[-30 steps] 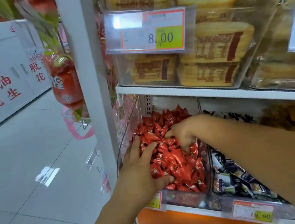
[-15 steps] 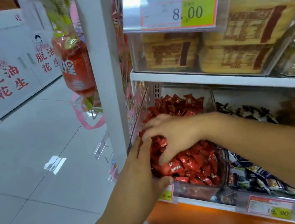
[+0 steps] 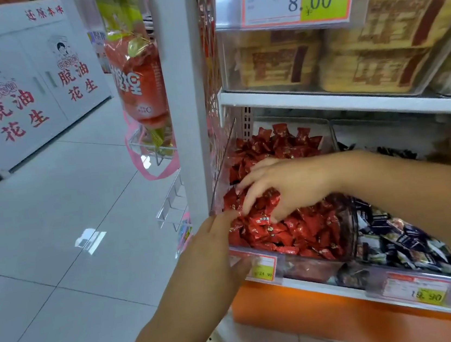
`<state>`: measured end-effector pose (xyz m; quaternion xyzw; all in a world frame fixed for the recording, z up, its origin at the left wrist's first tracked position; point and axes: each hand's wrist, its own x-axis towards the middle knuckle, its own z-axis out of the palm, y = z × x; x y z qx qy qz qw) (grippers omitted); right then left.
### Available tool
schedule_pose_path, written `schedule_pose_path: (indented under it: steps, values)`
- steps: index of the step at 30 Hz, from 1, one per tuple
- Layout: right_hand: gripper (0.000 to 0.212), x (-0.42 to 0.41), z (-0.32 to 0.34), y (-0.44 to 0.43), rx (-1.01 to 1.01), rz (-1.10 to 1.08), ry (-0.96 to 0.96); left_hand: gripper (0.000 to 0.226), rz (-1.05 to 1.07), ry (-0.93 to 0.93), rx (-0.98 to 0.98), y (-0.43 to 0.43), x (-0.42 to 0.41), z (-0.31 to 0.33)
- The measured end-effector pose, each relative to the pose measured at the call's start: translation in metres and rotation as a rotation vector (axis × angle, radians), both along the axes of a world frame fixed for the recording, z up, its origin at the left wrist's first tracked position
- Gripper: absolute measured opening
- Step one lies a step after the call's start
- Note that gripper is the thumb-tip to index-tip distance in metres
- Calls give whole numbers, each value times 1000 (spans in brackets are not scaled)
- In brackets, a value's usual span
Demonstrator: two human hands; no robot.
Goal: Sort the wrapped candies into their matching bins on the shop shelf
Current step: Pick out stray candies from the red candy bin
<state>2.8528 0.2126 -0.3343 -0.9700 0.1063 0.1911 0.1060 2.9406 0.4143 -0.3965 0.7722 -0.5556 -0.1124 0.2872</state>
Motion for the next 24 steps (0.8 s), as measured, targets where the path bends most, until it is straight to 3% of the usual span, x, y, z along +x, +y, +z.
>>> schedule_pose_path:
  steps: [3, 6, 9, 11, 15, 19, 24]
  values:
    - [56, 12, -22, 23, -72, 90, 90, 46, 10, -15, 9, 5, 3, 3]
    - [52, 11, -11, 13, 7, -53, 222, 42, 30, -15, 33, 7, 4, 3]
    - [33, 12, 2, -1, 128, -200, 1, 41, 54, -35, 44, 4, 3, 3]
    - [30, 25, -7, -7, 34, -217, -183, 41, 69, -45, 66, 0, 2, 5]
    - [38, 55, -47, -18, -250, -210, -112, 42, 86, -33, 64, -4, 3, 6]
    - [67, 67, -60, -22, -392, -281, 18, 44, 87, -51, 86, -1, 2, 5]
    - [39, 54, -61, -20, -328, -283, -219, 43, 98, -44, 76, 0, 3, 4]
